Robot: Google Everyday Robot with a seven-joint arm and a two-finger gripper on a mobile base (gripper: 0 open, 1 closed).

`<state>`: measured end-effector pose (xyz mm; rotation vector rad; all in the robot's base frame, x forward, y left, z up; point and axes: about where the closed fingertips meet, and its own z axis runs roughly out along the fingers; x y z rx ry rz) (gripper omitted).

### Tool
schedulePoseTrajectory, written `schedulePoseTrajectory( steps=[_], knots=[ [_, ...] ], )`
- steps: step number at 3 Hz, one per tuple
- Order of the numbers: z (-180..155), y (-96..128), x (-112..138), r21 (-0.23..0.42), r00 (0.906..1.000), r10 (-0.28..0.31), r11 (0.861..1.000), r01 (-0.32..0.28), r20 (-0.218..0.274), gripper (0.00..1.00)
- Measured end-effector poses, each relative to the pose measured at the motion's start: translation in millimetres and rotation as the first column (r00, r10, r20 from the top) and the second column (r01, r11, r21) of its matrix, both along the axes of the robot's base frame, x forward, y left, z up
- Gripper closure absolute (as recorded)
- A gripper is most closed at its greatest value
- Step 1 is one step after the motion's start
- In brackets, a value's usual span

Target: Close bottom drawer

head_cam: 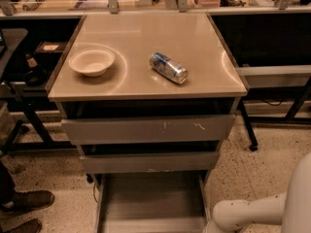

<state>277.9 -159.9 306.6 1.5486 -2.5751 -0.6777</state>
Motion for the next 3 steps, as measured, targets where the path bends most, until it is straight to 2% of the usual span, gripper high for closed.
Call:
schedulePoseTrajectory(
  steps=[1,2,3],
  knots=[
    [-57,0,11,0.044,0.9950,-0.098,0.994,0.099,-0.016,1.00],
    [-99,1,22,0.074,0.9852,-0.169,0.982,0.171,-0.028,1.00],
    [-106,2,25,0.078,0.9836,-0.178,0.981,0.180,-0.029,1.00]
  ],
)
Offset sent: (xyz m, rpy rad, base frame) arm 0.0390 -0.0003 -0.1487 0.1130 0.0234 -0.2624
